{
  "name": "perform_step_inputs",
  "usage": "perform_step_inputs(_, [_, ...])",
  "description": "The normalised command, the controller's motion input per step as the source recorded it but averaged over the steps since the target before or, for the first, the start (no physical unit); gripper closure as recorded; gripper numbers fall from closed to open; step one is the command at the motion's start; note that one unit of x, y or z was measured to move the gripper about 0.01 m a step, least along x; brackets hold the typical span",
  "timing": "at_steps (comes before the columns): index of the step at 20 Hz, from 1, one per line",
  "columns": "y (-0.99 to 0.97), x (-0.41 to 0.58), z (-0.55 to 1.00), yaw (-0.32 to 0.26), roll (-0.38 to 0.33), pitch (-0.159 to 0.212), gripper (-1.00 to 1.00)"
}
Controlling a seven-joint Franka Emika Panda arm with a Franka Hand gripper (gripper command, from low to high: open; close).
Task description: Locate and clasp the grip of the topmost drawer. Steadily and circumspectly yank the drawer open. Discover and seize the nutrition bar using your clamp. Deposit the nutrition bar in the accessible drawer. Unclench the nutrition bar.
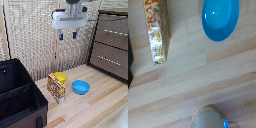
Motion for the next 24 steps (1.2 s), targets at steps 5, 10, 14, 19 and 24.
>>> perform_step_inputs(5, [-0.25, 0.121, 0.03, 0.003, -0.368, 0.001, -1.0])
perform_step_inputs(10, [-0.21, 0.099, 0.03, 0.014, -0.371, 0.01, -1.0])
perform_step_inputs(14, [-0.17, 0.034, 0.03, 0.018, -0.366, 0.05, -1.0])
perform_step_inputs(19, [-0.12, 0.0, 0.01, 0.022, -0.361, 0.1, -1.0])
perform_step_inputs(24, [-0.09, 0.0, 0.0, 0.035, -0.373, 0.11, -1.0])
